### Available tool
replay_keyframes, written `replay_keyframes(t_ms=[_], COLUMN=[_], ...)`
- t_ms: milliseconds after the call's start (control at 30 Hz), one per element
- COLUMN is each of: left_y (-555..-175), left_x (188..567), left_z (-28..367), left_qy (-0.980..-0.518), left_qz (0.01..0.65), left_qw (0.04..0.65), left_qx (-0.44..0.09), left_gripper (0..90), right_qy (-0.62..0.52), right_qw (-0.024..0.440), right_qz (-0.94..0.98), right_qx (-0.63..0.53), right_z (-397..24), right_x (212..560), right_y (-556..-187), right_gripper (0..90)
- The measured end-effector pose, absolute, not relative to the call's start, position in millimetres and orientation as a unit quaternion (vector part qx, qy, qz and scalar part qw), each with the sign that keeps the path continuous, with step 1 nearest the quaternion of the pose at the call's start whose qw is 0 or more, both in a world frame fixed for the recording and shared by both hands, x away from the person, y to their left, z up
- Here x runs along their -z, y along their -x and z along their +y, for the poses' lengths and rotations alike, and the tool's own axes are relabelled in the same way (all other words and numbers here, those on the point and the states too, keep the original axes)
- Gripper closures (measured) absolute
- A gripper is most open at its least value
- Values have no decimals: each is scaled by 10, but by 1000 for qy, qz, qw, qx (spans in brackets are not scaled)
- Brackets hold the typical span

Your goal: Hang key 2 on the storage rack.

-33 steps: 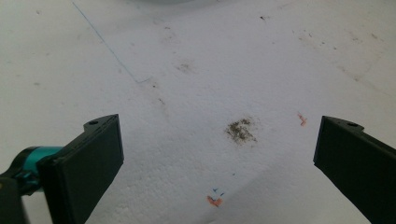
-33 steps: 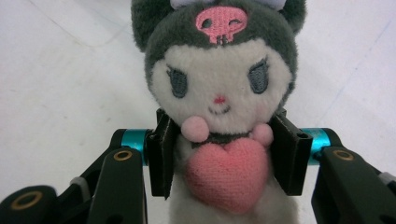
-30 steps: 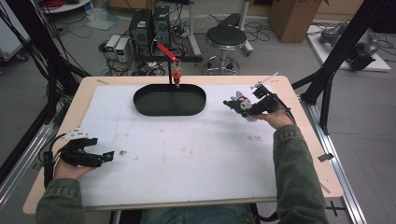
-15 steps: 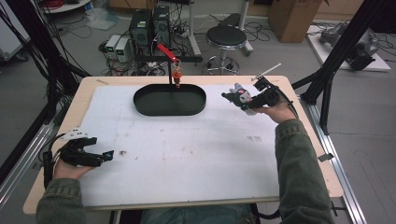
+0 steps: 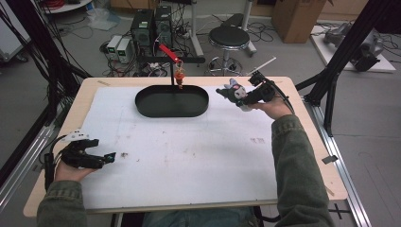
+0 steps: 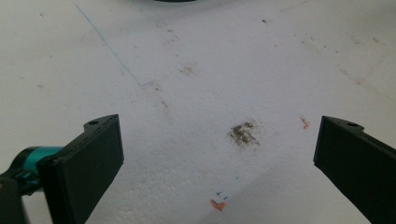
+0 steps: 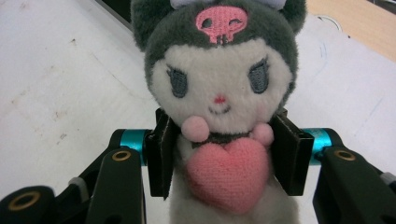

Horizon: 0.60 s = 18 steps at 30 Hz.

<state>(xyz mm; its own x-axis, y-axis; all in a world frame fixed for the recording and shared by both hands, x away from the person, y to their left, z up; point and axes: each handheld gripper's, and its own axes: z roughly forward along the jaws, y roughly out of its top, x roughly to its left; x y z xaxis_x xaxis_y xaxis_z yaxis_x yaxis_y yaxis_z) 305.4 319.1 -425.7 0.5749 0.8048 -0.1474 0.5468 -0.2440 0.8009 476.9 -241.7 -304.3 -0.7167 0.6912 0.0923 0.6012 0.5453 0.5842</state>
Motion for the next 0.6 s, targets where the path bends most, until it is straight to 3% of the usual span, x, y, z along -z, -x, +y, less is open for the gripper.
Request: replay_keyframes(t_ms=[600], left_y=[-3043], left_x=[4239], left_z=[3200], left_qy=[-772], left_qz=[435], left_qw=[438], left_qx=[-151], left_gripper=[20], right_qy=[-338], right_qw=[65], right_qz=[889], right_qx=[-304], right_z=[-2037], right_x=[2719], right_y=[-4895], right_gripper=[486])
